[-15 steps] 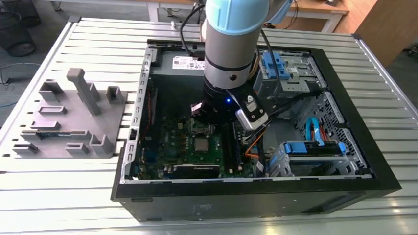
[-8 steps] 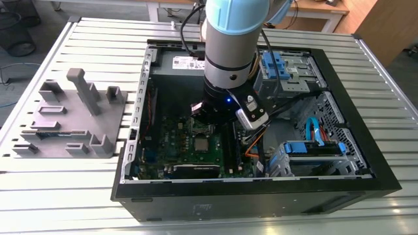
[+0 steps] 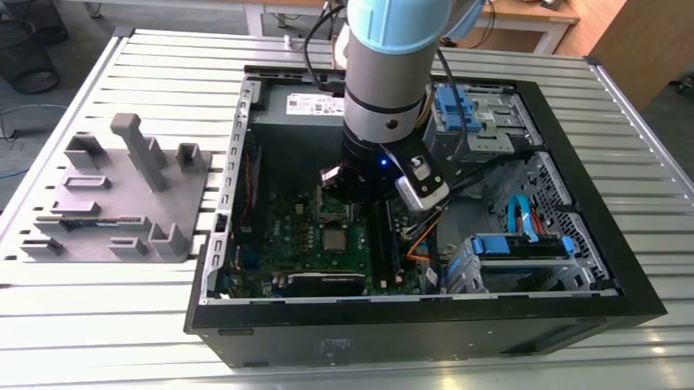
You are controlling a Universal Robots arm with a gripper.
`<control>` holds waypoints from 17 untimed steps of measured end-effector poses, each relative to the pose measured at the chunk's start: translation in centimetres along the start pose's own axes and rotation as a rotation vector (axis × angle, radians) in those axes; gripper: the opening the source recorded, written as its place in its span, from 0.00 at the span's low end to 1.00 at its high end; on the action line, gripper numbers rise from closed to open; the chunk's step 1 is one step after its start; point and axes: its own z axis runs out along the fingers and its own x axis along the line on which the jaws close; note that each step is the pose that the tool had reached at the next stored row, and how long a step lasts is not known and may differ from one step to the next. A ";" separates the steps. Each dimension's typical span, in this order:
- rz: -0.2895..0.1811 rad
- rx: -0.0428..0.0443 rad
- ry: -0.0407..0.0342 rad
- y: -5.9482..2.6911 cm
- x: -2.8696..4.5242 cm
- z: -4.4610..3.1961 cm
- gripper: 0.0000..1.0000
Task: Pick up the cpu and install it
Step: 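Close the cpu cover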
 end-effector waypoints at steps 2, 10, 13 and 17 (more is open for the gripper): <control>-0.001 0.0000 -0.0001 0.27 -0.14 0.01 0.11; -0.024 -0.0007 0.0004 0.87 -0.51 0.10 0.11; -0.049 -0.0017 0.0006 0.89 -0.53 0.16 0.11; -0.081 -0.0029 0.0010 0.93 -0.57 0.27 0.11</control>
